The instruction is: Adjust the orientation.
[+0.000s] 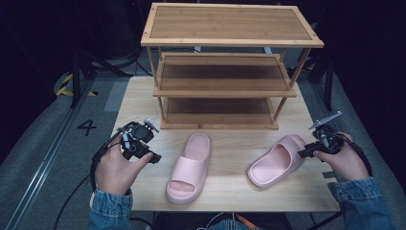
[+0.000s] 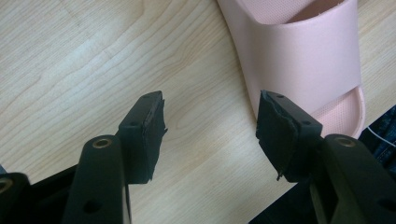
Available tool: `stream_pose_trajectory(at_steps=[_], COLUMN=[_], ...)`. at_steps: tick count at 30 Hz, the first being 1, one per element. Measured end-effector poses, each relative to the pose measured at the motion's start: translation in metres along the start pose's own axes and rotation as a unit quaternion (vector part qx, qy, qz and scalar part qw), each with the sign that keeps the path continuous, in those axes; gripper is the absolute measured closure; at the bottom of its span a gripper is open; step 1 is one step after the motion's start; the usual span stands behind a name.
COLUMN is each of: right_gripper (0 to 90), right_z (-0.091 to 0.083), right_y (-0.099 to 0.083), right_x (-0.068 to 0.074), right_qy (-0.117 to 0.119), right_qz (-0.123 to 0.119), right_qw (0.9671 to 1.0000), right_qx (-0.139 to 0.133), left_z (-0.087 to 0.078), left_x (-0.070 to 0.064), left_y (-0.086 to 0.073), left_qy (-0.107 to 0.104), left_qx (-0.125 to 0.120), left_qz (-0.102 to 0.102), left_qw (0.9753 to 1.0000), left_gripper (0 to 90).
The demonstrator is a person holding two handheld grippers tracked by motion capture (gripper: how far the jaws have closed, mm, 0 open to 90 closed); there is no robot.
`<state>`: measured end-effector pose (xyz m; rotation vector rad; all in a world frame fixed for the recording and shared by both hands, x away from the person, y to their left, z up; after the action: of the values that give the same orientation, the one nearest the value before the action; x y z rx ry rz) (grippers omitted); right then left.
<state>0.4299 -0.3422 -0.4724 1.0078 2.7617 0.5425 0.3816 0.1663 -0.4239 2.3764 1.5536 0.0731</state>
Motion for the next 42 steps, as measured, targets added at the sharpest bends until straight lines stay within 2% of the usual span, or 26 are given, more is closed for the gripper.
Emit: stream_pose_trajectory(at_steps=[17,31,37,40,41,42], right_gripper=[54.2,53.9,53.8,53.8,53.8,53.8], right_z=[0.001,0.002,0.002,0.002,0.002,0.002], right_y=[-0.003,-0.003,-0.003,-0.003,-0.003,-0.003], right_x=[0.0,0.0,-0.001,-0.001,-0.001,-0.001], right_qy=[-0.001,0.0,-0.001,0.0,0.0,0.0], right_qz=[0.004,0.002,0.004,0.006,0.006,0.006], right_qw=[1.0,1.0,1.0,1.0,1.0,1.0], right_qx=[0.0,0.001,0.0,0.001,0.001,0.001], left_z=[0.001,-0.001,-0.003,-0.004,-0.005,-0.005], left_x=[-0.006,-0.005,-0.011,-0.017,-0.023,-0.023], left_y=[0.003,0.001,0.002,0.003,0.003,0.003], left_qy=[-0.004,-0.003,-0.005,-0.01,-0.016,-0.016], left_qx=[-0.002,0.0,-0.002,-0.004,-0.004,-0.004], left_qz=[0.005,0.009,0.011,0.023,0.032,0.032], left_qw=[1.0,1.0,0.9999,0.9997,0.9993,0.9993], left_gripper=[41.5,41.5,41.5,41.5,41.5,41.5])
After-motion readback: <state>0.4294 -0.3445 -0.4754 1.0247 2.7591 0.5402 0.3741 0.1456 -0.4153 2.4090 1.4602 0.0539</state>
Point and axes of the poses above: each handheld gripper's, and its own axes: z roughly forward along the jaws, y roughly out of its top, x roughly to its left, the point moved 9 cm from there along z, roughly forward along the jaws, and after that the axes turned 14 degrees about -z, right-handed, at the moved point
